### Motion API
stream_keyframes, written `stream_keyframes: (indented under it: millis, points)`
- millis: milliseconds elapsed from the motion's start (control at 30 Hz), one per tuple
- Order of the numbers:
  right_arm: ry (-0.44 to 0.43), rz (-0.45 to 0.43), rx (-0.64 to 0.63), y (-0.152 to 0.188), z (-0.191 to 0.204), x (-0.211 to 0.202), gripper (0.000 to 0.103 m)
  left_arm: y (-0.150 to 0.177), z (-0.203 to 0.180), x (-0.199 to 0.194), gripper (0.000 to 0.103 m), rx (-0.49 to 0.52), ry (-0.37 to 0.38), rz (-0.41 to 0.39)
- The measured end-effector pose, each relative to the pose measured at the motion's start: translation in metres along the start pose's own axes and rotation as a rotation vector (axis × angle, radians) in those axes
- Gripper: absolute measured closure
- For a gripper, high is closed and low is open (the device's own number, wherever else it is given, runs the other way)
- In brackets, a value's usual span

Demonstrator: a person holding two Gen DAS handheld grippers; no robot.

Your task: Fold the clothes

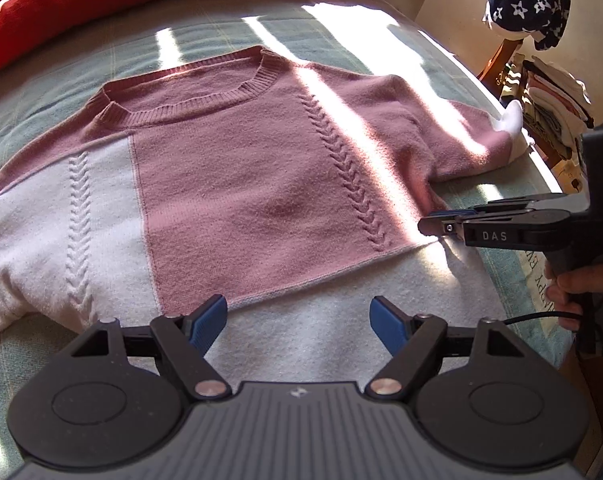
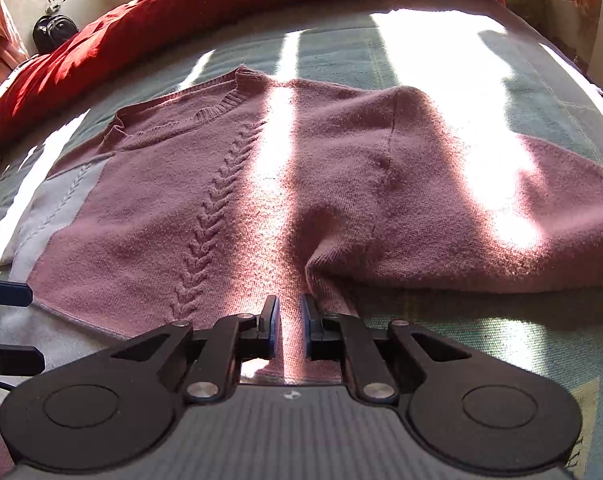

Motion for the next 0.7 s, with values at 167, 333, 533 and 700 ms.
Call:
stream_keyframes:
  millis: [167,333,533,700]
  points:
    - [0.017,-0.02,0.026,0.014,-0.008,-0.04,0.082,-0.002,0.008,-0.006,0.024,-0.017,-0.006,-0.026]
    - [0.167,-0.133,0.051,-0.027,-0.044,-0.041,0.058,-0.007,0.009,-0.005,0.024,-0.017,-0.013,-0.043]
    - [0.22,-0.09,0.184,-0.034,-0.099,-0.031,0.058,-0.013,0.007,0.0,0.024,-0.013,-0.005,-0.04]
    - [0.248,-0.207,0.349,-0.003,-0.147,-0.086,0.058,-0.022,0.003,0.005,0.024,-0.006,-0.001,-0.043]
Point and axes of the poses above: each gripper's, at about its wrist camera, not at the fingertips, and x roughly the way its jaws point, z to its left, y to its underside, the point moved 2 cm from there along x, roughly the way its jaws point, and after that the axes turned 13 degrees about -x, right-handed, at the moved point
